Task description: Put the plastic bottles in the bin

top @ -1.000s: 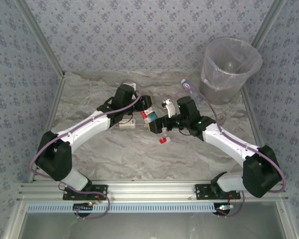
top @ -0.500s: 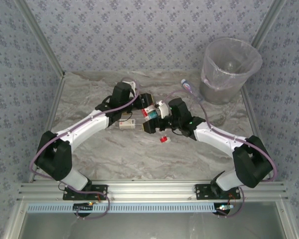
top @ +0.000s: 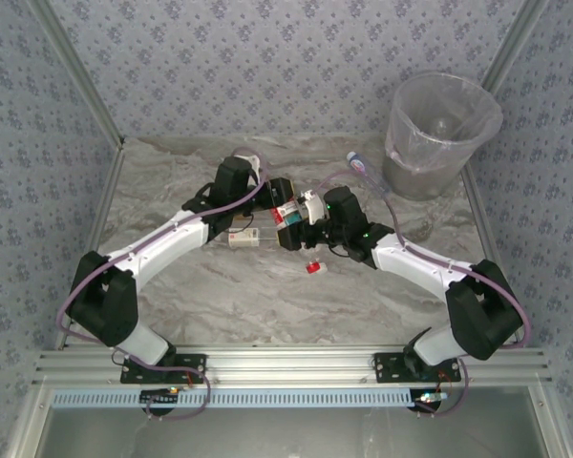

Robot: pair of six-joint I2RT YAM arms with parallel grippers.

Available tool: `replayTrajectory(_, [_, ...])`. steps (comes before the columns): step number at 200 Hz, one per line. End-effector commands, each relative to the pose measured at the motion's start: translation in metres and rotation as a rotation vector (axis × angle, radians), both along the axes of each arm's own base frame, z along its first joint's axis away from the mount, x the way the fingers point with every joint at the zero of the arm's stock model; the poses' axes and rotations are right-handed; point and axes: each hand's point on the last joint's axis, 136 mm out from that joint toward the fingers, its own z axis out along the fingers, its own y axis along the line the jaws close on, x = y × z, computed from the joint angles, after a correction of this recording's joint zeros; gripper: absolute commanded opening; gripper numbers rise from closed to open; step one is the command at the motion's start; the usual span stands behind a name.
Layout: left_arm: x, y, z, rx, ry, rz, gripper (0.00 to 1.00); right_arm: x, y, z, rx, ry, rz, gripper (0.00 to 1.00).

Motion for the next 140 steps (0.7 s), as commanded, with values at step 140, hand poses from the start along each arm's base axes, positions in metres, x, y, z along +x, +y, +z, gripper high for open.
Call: replayTrajectory(140, [0.003, 0.076, 0.065, -0.173, -0.131, 0.183, 0.99, 0.002, -0.023, 0.005, -0.085, -0.042, -0.036, 0.63])
